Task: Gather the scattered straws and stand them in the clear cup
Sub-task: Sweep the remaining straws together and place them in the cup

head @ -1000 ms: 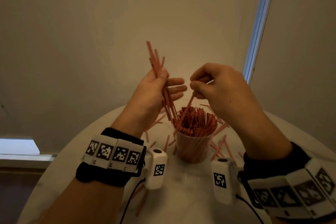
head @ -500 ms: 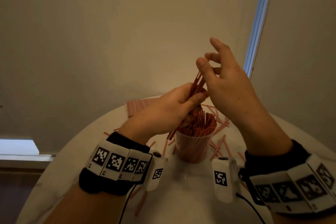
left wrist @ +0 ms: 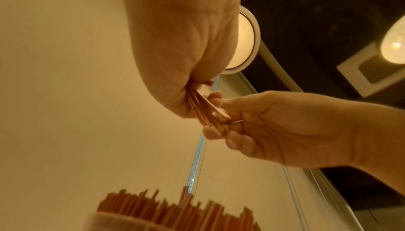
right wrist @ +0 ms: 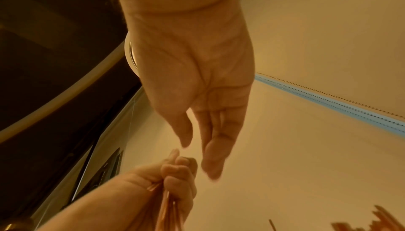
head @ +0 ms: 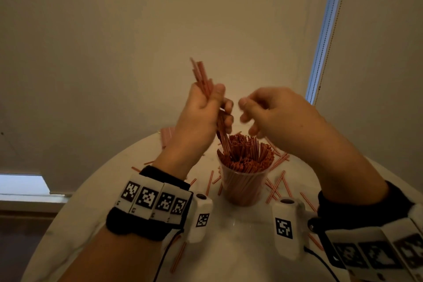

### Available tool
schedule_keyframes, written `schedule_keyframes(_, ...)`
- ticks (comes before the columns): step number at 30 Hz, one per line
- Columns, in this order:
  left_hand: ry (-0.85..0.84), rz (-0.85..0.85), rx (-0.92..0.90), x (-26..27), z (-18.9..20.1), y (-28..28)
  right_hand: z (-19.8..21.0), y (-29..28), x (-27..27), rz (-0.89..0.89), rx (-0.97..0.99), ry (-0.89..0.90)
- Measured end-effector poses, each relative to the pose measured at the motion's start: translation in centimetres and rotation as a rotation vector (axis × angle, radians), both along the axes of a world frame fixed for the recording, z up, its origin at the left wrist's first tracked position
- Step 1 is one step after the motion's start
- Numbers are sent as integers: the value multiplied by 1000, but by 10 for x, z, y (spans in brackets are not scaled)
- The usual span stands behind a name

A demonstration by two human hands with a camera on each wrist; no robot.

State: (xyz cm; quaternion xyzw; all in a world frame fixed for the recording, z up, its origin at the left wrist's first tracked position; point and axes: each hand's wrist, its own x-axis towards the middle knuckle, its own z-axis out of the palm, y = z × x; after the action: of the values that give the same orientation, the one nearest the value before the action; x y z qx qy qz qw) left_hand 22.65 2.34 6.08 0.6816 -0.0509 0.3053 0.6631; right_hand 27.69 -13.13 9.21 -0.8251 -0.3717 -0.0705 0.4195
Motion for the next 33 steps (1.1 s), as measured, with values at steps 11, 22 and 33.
schedule_keyframes(11,-129,29,-184,5,-1,-1,-13,22,-11,198,-183,112)
schedule_keyframes(22,-22,-153,-123,0,0,-14,-16,24,-12,157,-150,22)
schedule_keyframes(33,8,80,-351,-11,17,24,-14,8,-8,152,-546,-38)
